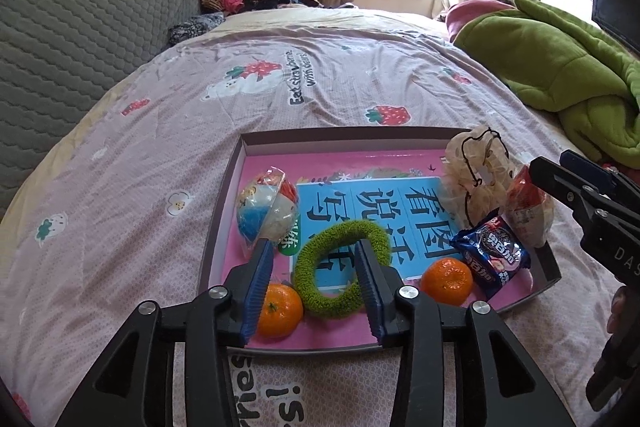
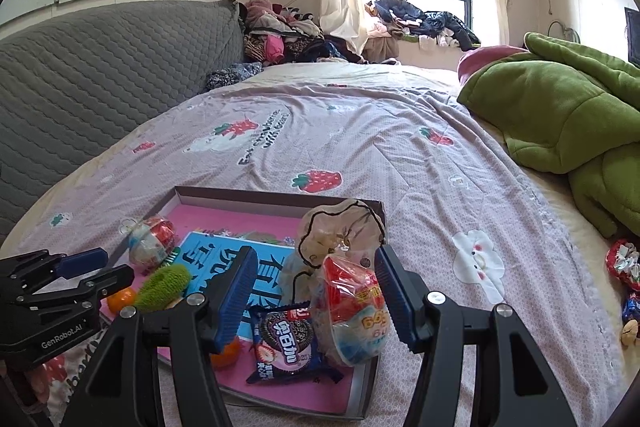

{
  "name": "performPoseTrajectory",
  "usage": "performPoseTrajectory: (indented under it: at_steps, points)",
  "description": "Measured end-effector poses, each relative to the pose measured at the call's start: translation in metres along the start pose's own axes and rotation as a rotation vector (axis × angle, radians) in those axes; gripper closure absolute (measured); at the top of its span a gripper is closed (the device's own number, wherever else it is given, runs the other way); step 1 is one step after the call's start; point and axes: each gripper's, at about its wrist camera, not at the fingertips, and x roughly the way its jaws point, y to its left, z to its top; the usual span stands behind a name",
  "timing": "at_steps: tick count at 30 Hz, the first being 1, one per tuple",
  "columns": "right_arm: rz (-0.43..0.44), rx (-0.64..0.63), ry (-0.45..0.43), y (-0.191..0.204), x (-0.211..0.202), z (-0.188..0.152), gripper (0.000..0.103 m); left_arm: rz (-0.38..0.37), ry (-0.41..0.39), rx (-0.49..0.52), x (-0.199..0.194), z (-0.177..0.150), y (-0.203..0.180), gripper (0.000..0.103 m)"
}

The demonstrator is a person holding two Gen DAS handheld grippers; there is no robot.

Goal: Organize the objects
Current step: 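Lower the green ring into the tray with left tool while right tool lowers the egg, then open left tool to release the green ring while right tool releases the egg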

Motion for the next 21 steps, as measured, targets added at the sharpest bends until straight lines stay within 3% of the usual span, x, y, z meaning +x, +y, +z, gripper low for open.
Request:
performPoseTrajectory:
  at_steps: [4, 7, 19, 21]
  points:
    - [0.022, -0.001, -0.027, 0.006, -0.017, 0.005, 0.041, 0.003, -0.014, 0.001, -0.010, 0.002, 0.001, 0.056]
    - [0.032, -0.004, -0.047, 0.010, -0.029, 0.007, 0.036, 0.005, -0.028, 0.002, -0.020, 0.003, 0.001, 0.048]
    - [0.078, -0.002, -0.111, 0.026, -0.080, 0.010, 0.035, 0.011, -0.080, -0.008, -0.062, 0.001, 0.006, 0.038]
    - [0.083, -0.005, -0.117, 0.030, -0.086, 0.010, 0.035, 0.012, -0.083, -0.012, -0.068, 0.000, 0.008, 0.031]
